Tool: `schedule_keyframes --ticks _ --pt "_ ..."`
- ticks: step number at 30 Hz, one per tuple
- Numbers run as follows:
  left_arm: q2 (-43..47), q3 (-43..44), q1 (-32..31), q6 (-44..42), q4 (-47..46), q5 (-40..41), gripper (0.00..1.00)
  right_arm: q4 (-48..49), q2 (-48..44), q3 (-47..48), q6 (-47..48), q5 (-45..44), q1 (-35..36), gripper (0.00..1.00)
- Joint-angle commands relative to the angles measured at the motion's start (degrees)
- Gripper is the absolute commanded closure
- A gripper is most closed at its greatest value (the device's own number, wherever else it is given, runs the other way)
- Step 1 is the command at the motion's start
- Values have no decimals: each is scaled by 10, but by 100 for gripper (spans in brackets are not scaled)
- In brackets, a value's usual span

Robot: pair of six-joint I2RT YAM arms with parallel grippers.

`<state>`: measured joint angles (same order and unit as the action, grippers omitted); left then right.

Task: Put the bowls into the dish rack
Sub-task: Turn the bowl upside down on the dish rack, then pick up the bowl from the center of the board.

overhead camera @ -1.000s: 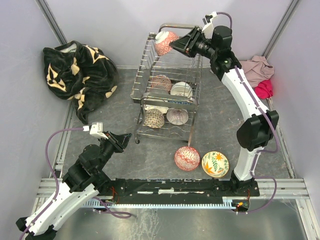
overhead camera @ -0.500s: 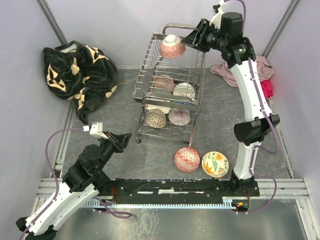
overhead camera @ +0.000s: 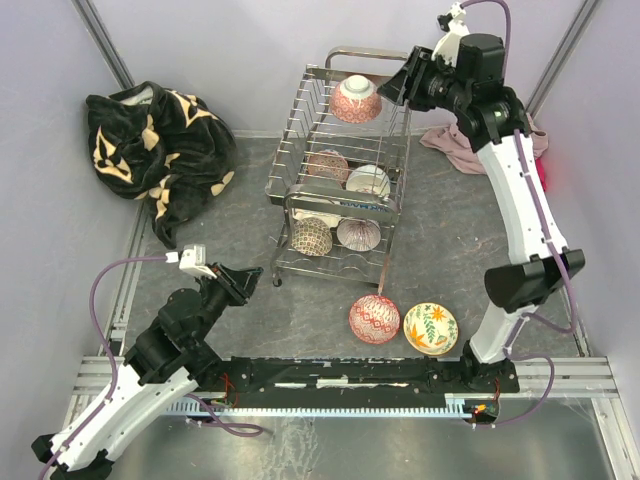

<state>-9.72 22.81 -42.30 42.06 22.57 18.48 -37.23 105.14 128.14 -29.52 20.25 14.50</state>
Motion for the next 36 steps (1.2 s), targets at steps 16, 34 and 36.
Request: schedule_keyframes --ticks 16,34,36 --pt "7 124 -2 -24 69 28 18 -67 -534 -531 -3 -71 7 47" --pt "36 93 -1 2 73 11 10 6 -743 -913 -148 63 98 50" --pt "32 94 -1 1 73 11 10 22 -734 -929 -153 43 126 51"
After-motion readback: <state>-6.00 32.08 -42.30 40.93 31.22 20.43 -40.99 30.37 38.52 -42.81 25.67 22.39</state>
